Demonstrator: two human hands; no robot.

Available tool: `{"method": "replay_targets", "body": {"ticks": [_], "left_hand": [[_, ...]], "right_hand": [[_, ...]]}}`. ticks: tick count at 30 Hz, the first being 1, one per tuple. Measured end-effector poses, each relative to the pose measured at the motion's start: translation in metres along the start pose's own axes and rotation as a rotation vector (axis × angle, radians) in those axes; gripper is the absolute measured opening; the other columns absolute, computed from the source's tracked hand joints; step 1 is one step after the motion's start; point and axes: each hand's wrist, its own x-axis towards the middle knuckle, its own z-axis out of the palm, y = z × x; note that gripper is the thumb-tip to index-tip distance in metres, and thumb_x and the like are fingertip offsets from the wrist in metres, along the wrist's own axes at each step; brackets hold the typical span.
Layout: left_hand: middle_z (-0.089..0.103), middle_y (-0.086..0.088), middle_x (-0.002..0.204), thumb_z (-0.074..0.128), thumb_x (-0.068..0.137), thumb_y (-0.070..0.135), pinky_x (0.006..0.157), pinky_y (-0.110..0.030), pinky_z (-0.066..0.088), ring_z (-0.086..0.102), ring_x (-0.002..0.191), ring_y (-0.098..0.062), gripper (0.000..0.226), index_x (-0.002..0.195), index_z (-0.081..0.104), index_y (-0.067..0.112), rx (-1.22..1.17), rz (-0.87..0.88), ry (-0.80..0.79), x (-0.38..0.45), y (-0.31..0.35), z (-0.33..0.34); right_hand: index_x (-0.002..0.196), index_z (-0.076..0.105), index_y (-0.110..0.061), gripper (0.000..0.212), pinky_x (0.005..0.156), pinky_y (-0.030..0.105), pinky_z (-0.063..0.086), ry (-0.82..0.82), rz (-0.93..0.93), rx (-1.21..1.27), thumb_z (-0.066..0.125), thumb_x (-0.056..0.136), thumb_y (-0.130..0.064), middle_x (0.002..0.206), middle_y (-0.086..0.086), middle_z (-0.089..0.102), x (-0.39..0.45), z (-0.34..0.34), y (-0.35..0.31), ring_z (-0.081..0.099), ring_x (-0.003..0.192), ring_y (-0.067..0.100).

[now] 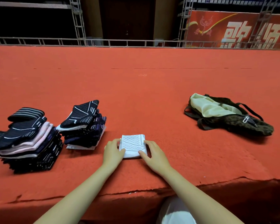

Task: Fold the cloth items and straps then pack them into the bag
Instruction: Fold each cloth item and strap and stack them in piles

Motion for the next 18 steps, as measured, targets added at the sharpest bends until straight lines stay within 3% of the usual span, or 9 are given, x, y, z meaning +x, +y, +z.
{"method": "replay_targets", "body": {"ticks": [5,8,10,14,16,18], "left_hand": [[0.059,-0.011,0.119,0.060,0.082,0.019,0.090,-0.035,0.041,0.055,0.111,-0.032,0.053,0.133,0.045,0.018,0.081,-0.063,-0.051,-0.001,0.011,0.001],[0.060,-0.006,0.124,0.063,0.076,0.031,0.087,-0.030,0.043,0.057,0.113,-0.026,0.060,0.131,0.045,0.014,0.000,-0.165,-0.227,0.006,0.022,-0.005],[0.062,-0.004,0.123,0.059,0.065,0.040,0.090,-0.029,0.047,0.060,0.110,-0.023,0.069,0.128,0.050,0.016,-0.100,-0.166,-0.302,-0.001,0.027,-0.010],[0.057,-0.006,0.131,0.053,0.080,0.023,0.091,-0.027,0.039,0.054,0.118,-0.024,0.060,0.138,0.042,0.014,-0.233,0.041,-0.084,-0.015,0.037,-0.044],[0.055,-0.004,0.133,0.045,0.075,0.027,0.093,-0.026,0.038,0.053,0.119,-0.021,0.067,0.140,0.040,0.015,-0.262,0.178,0.039,-0.012,0.049,-0.079],[0.055,-0.002,0.133,0.045,0.081,0.022,0.092,-0.023,0.036,0.052,0.119,-0.017,0.059,0.140,0.042,0.015,-0.287,0.276,0.143,-0.002,0.059,-0.113]], "right_hand": [[0.135,0.048,-0.011,0.052,0.085,0.030,0.044,0.019,0.255,0.119,0.059,0.090,-0.035,0.094,-0.002,0.062,0.015,-0.003,-0.005,0.058,0.090,0.016],[0.131,0.050,-0.010,0.049,0.083,0.029,0.043,-0.075,0.358,0.188,0.063,0.087,-0.028,0.106,0.003,0.065,0.030,-0.003,-0.010,0.061,0.100,0.021],[0.120,0.059,-0.007,0.038,0.080,0.026,0.045,-0.064,0.385,0.404,0.065,0.085,-0.018,0.113,0.008,0.066,0.034,-0.002,-0.018,0.062,0.102,0.021],[0.117,0.061,-0.004,0.028,0.079,0.022,0.045,0.081,0.326,0.671,0.054,0.091,-0.013,0.109,0.005,0.065,0.037,-0.003,-0.044,0.060,0.095,0.015],[0.118,0.059,-0.006,0.027,0.067,0.014,0.045,0.109,0.251,0.744,0.051,0.094,-0.013,0.097,0.000,0.064,0.044,-0.010,-0.072,0.059,0.077,0.001],[0.115,0.060,-0.005,0.026,0.050,0.013,0.041,0.114,0.184,0.822,0.052,0.093,-0.014,0.081,-0.003,0.059,0.060,-0.019,-0.106,0.051,0.054,-0.005]]}}
